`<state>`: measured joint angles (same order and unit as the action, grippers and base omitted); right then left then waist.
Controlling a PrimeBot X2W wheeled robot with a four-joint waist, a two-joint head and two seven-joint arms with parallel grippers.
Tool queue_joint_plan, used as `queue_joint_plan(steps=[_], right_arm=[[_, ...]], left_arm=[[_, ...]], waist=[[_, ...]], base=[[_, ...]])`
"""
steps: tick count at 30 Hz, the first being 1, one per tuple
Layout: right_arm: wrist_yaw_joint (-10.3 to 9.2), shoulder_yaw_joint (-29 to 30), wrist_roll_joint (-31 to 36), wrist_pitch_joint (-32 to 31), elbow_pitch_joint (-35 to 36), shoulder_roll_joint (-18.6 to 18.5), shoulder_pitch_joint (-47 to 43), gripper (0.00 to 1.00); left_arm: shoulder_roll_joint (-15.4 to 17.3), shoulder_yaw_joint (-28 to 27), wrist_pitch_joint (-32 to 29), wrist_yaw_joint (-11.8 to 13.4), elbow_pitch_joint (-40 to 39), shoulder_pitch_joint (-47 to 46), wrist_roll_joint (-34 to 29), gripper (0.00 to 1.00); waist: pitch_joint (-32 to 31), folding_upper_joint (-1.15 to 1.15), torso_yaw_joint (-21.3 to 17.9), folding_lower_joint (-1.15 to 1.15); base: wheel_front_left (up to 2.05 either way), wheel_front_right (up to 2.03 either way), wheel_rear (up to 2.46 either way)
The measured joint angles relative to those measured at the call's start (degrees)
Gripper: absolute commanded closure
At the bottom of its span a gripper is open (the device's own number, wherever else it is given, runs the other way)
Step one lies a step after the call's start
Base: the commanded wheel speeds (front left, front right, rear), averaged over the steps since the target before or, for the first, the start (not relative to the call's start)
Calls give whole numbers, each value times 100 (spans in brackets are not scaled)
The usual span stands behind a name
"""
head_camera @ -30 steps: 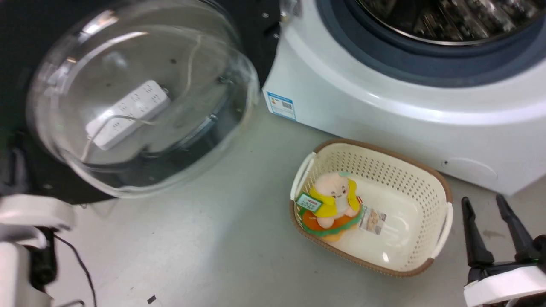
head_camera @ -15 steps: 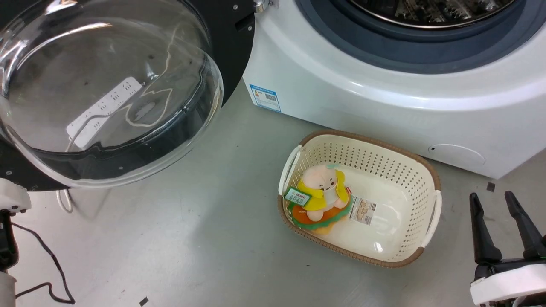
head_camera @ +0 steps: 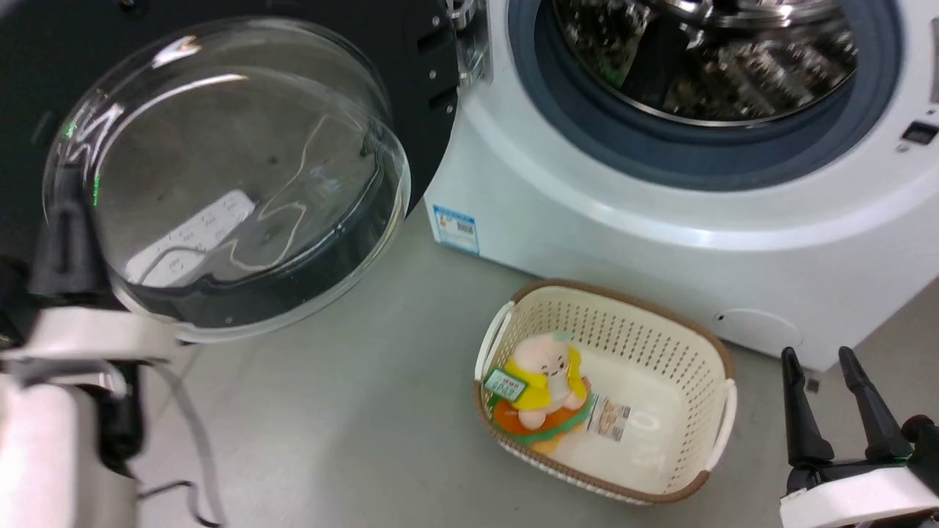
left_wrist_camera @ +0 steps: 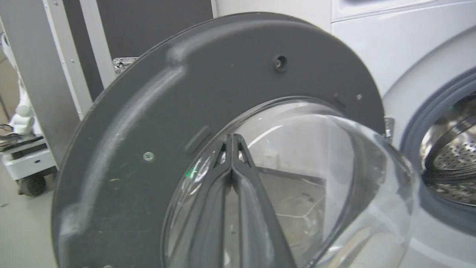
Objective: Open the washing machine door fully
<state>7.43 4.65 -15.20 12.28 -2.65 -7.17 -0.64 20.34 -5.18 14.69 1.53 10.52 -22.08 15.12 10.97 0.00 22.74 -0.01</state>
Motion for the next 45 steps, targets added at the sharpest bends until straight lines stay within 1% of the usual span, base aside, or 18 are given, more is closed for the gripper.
queue_joint_plan(steps=[1,2,5,8,10,14,16,21,22,23,24,25,26,27,34,39,45], right_arm=[[0,-12,0,18,-14,16,1,0],[0,-15,0,60,-16,32,0,0],[0,-14,0,123,-13,74,2,0],[0,-20,1,165,-2,138,-1,0],[0,-16,1,182,13,168,-4,0],[0,-51,20,198,43,198,-24,0],[0,-54,24,203,53,218,-37,0],[0,-56,65,222,66,259,-160,0],[0,-62,73,222,65,270,-179,0],[0,-66,82,223,62,278,-194,0],[0,-44,82,227,60,287,-224,0],[0,-42,82,237,54,297,-255,0],[0,-40,90,245,48,308,-275,0],[0,-38,105,246,43,313,-292,0],[0,-53,109,246,-43,346,-390,0],[0,-43,109,246,-53,359,-396,0],[0,-38,108,246,-63,369,-397,0]], left_arm=[[-144,38,4,-67,-154,57,104,100],[-249,115,4,-77,-300,131,111,100],[-476,354,7,-127,-682,427,20,100],[-720,625,5,-175,-897,745,-13,100],[-846,817,5,-222,-918,904,-57,100],[-1032,1094,5,-215,-827,1215,-178,100],[-1072,1202,5,-196,-749,1380,-276,100],[-1237,1258,5,-118,-632,1691,-404,100],[-1261,1273,5,-113,-620,1750,-412,81],[-1283,1302,5,-113,-597,1801,-430,71],[-1303,1336,5,-114,-576,1858,-457,70],[-1327,1348,5,-116,-554,1903,-474,64],[-1359,1354,5,-113,-542,1953,-499,23],[-1391,1363,5,-111,-528,1988,-517,0],[-1457,1408,5,-45,-299,2209,-710,0],[-1527,1532,5,-44,-193,2318,-860,0],[-1582,1495,5,-12,-167,2322,-850,0]], waist=[[-72,0,-12,0],[-141,0,-30,0],[-322,0,-126,0],[-463,0,-295,0],[-550,0,-419,0],[-713,0,-702,0],[-784,0,-860,0],[-924,0,-1243,0],[-948,0,-1309,0],[-970,0,-1371,0],[-990,0,-1430,0],[-1006,0,-1484,0],[-1018,0,-1532,0],[-1027,1,-1573,0],[-1062,0,-1746,1],[-1064,0,-1776,1],[-1051,0,-1777,1]], base=[[0,0,0],[0,0,0],[0,0,0],[0,0,0],[0,0,0],[0,0,0],[0,0,0],[0,0,0],[0,0,0],[0,0,0],[0,0,0],[0,0,0],[0,0,0],[0,0,0],[0,0,0],[0,0,0],[0,0,0]])
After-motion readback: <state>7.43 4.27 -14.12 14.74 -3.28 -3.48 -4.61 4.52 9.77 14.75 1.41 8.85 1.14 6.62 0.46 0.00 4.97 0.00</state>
